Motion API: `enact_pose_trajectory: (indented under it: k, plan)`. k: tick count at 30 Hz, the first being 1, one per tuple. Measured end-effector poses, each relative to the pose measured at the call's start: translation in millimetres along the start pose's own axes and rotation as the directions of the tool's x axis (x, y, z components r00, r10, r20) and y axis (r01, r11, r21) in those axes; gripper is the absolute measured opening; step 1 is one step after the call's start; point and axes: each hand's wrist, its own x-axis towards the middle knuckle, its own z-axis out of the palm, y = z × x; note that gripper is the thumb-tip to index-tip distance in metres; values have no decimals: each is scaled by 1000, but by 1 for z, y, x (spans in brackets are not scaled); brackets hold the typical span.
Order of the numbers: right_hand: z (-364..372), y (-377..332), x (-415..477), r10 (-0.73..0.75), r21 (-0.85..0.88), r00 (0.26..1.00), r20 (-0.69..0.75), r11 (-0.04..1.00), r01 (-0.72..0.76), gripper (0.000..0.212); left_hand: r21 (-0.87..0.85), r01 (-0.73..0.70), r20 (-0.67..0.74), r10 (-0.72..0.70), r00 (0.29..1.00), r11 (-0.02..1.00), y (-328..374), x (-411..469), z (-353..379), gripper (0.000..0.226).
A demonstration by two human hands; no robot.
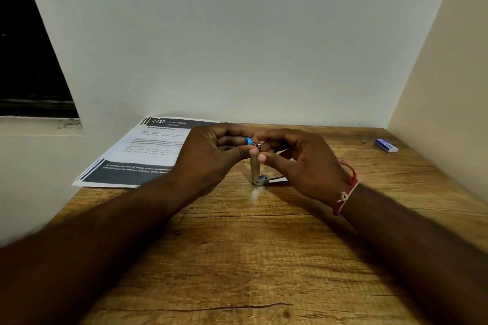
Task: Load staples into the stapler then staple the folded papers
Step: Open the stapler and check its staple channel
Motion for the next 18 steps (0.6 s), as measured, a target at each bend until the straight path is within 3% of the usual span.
enact_pose_trajectory:
  k: [5,11,18]
  plan:
    - [2,0,1,-2,86,999,-42,996,5,23,-35,-9,-4,9,1000,999,2,-2,1,33]
    - [5,-1,-2,3,73,998,-63,997,1,26,33,-81,11,81,997,996,-3,-2,2,31]
    - [7,-1,-2,50,192,995,-86,981,-33,24,117,-149,9,149,989,982,-1,-3,2,30]
